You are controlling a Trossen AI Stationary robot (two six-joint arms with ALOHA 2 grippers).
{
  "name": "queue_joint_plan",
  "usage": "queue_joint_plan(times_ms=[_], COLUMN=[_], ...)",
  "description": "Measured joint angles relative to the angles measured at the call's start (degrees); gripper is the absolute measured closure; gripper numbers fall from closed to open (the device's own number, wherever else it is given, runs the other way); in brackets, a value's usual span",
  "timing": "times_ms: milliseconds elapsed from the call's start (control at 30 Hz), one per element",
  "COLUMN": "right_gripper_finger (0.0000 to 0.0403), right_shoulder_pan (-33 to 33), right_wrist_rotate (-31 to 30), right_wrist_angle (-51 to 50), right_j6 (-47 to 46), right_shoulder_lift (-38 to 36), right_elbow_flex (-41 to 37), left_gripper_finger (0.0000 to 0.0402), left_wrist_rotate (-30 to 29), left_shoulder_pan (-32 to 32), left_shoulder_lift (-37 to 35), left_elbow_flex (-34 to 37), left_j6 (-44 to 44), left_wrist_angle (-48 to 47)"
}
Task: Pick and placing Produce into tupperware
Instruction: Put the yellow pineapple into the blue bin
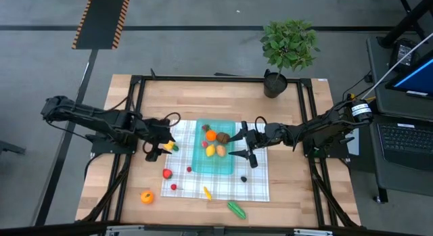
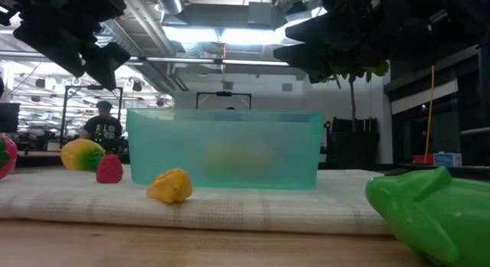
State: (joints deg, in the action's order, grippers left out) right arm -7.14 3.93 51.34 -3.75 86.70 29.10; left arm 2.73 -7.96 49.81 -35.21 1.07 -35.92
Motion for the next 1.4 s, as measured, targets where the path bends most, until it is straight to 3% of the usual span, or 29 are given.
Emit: queue_joint_plan(times_ms=[433, 1200, 1400], right_gripper_finger=[0.0152, 0.0152, 0.0152], right_shoulder_pan=[0.0, 0.01, 0.0], right_wrist_rotate=[0.04, 0.21, 0.21], right_wrist_angle=[-0.47, -0.6, -0.6], right_j6=[1.32, 1.4, 1.32], right_shoulder_lift=[0.0, 0.0, 0.0], right_elbow_flex=[0.04, 0.04, 0.04], left_gripper_finger=[0.0153, 0.0154, 0.0124], left_wrist_rotate=[-2.13, -2.07, -2.07], left_shoulder_pan=[-2.97, -3.07, -3.07], left_shoulder_lift=[10.16, 10.3, 10.28], left_elbow_flex=[-6.35, -6.35, -6.33], left_j6=[5.97, 6.11, 6.28], left_wrist_angle=[-10.79, -9.79, -9.83])
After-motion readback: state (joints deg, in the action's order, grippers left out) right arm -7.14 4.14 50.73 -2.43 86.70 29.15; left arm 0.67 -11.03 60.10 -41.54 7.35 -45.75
